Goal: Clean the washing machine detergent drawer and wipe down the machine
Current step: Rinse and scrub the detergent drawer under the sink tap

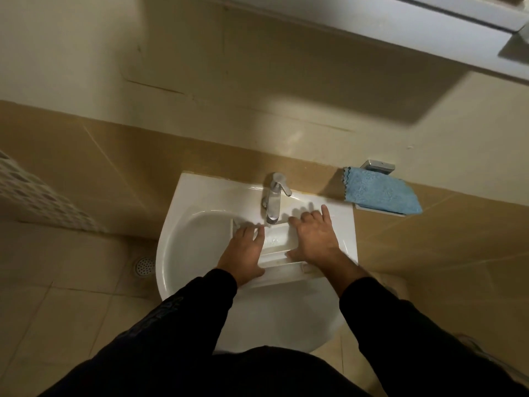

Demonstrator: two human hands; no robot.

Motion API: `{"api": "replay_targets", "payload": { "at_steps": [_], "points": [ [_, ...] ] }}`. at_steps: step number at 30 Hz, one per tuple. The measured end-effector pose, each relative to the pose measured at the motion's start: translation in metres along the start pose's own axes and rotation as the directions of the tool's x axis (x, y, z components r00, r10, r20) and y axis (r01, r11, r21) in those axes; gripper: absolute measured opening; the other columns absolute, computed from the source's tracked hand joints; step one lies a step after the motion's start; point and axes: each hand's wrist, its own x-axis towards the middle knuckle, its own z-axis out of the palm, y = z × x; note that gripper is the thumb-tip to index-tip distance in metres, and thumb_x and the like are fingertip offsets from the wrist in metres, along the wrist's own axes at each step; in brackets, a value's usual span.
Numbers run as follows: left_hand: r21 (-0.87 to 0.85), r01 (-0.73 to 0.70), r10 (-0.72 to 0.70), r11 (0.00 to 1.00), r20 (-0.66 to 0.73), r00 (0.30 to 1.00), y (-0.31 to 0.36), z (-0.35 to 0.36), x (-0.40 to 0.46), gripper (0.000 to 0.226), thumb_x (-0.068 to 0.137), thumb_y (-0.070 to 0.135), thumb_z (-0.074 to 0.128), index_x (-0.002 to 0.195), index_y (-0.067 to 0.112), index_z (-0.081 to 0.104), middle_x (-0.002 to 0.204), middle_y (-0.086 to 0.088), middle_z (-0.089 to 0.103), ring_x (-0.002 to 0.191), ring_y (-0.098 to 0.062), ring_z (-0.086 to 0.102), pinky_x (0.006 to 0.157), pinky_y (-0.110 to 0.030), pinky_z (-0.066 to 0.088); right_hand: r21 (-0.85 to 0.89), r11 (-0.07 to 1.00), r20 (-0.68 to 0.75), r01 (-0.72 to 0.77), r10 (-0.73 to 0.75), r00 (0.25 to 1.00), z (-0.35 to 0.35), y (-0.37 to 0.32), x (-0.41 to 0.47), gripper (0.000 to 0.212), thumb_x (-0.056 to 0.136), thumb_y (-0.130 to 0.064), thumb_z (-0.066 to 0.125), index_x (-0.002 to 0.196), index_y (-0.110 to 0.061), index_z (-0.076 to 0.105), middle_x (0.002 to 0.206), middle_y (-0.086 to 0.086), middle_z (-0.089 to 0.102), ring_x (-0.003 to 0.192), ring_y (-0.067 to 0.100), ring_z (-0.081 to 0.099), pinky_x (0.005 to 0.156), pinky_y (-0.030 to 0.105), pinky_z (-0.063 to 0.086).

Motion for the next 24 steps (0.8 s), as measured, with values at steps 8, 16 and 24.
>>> {"api": "replay_targets", "payload": {
  "at_steps": [8, 16, 24],
  "points": [
    [-0.069, -0.133, 0.132, 0.989, -0.01, 0.991, 0.012, 0.008, 0.005, 0.089, 0.087, 0.013, 0.059, 0.156, 0.008, 0.004, 0.163, -0.016, 0.002, 0.151, -0.03, -0.006, 0.123, -0.04, 0.004, -0.065, 0.997, -0.063, 0.048, -0.052, 0.997, -0.01, -0.009, 0.007, 0.082, 0.065, -0.066, 0.072, 0.134, -0.027, 0.05, 0.123, 0.005, 0.058, 0.12, 0.026, 0.048, 0.116, 0.046, 0.015],
    [0.008, 0.228, -0.226, 0.974, 0.155, 0.962, 0.028, 0.009, -0.005, 0.113, 0.086, 0.053, 0.064, 0.15, -0.009, -0.005, 0.157, -0.034, -0.01, 0.148, -0.045, -0.006, 0.121, -0.048, 0.005, -0.021, 0.997, -0.066, -0.071, 0.069, 0.995, -0.004, -0.006, -0.017, 0.079, 0.066, -0.065, 0.068, 0.133, -0.029, 0.05, 0.124, 0.005, 0.059, 0.118, 0.027, 0.047, 0.102, 0.042, 0.026],
    [-0.111, -0.083, 0.091, 0.99, 0.069, 0.993, 0.022, 0.009, -0.003, 0.107, 0.083, 0.048, 0.068, 0.156, 0.011, -0.002, 0.164, -0.012, -0.008, 0.151, -0.025, -0.011, 0.121, -0.034, -0.003, -0.003, 0.987, -0.105, -0.163, 0.161, 0.981, -0.008, 0.006, -0.049, 0.069, 0.064, -0.068, 0.067, 0.12, -0.029, 0.057, 0.114, 0.0, 0.06, 0.109, 0.025, 0.05, 0.095, 0.041, 0.028]
  ]
}}
